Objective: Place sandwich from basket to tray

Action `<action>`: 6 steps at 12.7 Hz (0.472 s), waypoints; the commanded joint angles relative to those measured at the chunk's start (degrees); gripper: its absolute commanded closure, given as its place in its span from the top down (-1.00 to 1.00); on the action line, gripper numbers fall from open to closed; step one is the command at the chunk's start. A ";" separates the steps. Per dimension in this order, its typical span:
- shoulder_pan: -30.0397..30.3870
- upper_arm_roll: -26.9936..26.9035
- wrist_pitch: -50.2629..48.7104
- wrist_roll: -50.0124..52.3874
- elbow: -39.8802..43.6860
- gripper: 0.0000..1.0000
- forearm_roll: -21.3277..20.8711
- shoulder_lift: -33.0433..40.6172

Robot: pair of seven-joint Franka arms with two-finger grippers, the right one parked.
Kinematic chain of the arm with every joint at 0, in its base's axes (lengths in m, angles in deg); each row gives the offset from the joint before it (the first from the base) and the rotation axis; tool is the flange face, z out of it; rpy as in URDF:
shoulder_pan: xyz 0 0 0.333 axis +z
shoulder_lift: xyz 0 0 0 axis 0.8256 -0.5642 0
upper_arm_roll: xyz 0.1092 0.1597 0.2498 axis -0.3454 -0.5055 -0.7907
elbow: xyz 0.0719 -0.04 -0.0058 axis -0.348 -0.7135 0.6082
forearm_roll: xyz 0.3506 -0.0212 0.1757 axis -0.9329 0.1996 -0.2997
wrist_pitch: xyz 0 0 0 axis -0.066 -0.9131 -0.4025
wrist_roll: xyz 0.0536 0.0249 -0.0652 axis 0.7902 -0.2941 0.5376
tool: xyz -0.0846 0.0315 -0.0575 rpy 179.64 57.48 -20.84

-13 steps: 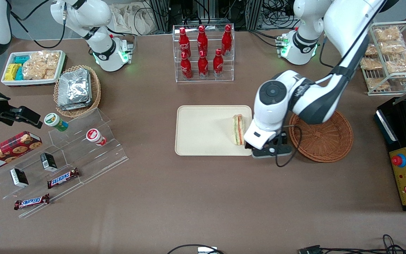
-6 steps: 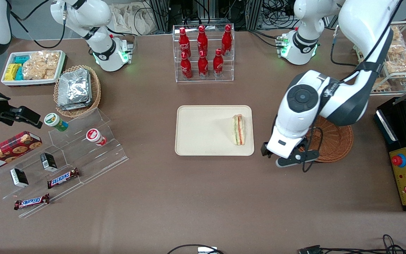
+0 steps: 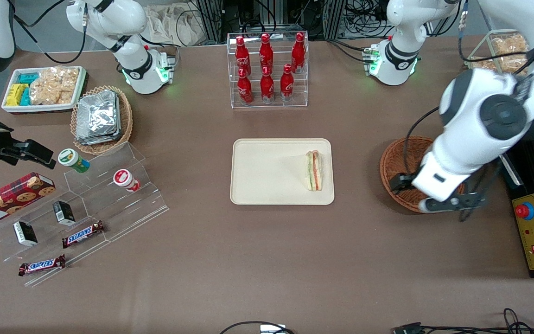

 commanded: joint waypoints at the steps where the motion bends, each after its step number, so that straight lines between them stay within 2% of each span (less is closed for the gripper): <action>1: -2.58 -7.16 -5.41 -8.69 -1.01 1.00 4.69 6.80; 3: -3.63 -11.64 -8.58 -13.89 -1.97 1.00 6.63 10.84; 6: -4.95 -15.52 -12.70 -17.59 -4.09 1.00 7.16 16.47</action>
